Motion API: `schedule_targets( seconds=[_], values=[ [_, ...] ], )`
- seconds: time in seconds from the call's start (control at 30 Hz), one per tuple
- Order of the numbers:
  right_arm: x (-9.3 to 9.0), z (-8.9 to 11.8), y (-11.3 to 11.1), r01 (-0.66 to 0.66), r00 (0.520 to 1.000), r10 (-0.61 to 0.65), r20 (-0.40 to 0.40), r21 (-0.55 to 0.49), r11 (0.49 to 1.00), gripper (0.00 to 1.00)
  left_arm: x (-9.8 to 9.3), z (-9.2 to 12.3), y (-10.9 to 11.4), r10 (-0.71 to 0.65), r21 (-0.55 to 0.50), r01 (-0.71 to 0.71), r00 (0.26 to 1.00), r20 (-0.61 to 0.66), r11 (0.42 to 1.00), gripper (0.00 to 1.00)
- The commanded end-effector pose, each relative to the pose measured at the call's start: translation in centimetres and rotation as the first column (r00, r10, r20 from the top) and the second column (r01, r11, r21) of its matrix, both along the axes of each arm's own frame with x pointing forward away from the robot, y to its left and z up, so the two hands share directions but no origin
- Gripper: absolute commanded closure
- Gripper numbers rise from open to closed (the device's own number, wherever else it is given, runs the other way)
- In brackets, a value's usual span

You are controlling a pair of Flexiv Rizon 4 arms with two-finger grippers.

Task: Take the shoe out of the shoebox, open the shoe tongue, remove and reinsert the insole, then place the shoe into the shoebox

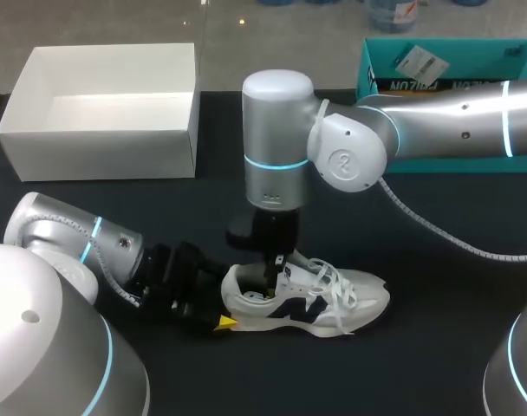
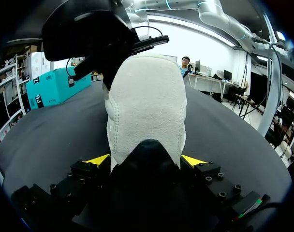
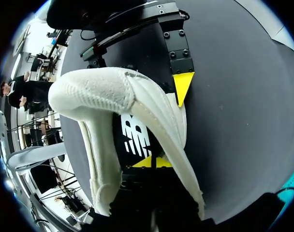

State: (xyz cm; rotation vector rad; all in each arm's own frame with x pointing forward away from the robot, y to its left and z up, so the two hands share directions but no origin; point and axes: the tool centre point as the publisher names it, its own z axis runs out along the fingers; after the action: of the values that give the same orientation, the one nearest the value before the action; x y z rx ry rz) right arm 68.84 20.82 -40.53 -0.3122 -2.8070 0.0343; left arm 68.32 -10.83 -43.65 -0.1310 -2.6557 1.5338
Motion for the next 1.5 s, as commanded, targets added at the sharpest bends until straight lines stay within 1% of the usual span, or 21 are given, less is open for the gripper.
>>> schedule_targets(
  seconds=[0.03,0.07,0.2,0.6,0.9,1.23,1.33,1.5],
  values=[
    [-1.0,0.7,-0.1,0.003,1.0,-0.004,0.015,0.007,1.0,1.0,0.0,-0.8,-0.3,0.003,0.003,-0.003,1.0,0.001,1.0,1.0],
    [-1.0,0.9,-0.1,0.007,1.0,-0.008,0.027,0.019,1.0,1.0,0.0,-0.8,-0.3,0.003,0.003,-0.003,1.0,0.001,1.0,1.0],
    [-0.8,1.5,-0.3,0.003,1.0,-0.003,0.031,0.013,1.0,1.0,0.0,-0.8,-0.3,0.003,0.003,-0.003,1.0,0.001,1.0,1.0],
    [-0.6,2.6,-0.9,0.014,0.998,-0.015,0.065,0.025,1.0,1.0,0.0,-0.8,-0.3,0.003,0.003,-0.003,1.0,0.001,1.0,1.0],
    [0.2,4.4,-1.5,0.035,0.993,-0.036,0.116,0.011,0.999,1.0,0.0,-0.8,-0.3,0.003,0.003,-0.003,1.0,0.001,1.0,1.0],
    [0.9,5.3,-1.6,0.044,0.989,-0.042,0.139,-0.015,0.999,1.0,0.0,-0.8,-0.3,0.003,0.003,-0.003,1.0,0.001,1.0,1.0],
    [1.1,5.7,-1.3,0.041,0.989,-0.035,0.141,-0.037,0.998,1.0,0.0,-0.8,-0.3,0.003,0.003,-0.003,1.0,0.001,1.0,1.0],
    [1.5,5.8,-0.1,0.032,0.991,-0.022,0.134,-0.073,0.997,1.0,0.0,-0.8,-0.3,0.003,0.003,-0.003,1.0,0.001,1.0,1.0]
  ],
)
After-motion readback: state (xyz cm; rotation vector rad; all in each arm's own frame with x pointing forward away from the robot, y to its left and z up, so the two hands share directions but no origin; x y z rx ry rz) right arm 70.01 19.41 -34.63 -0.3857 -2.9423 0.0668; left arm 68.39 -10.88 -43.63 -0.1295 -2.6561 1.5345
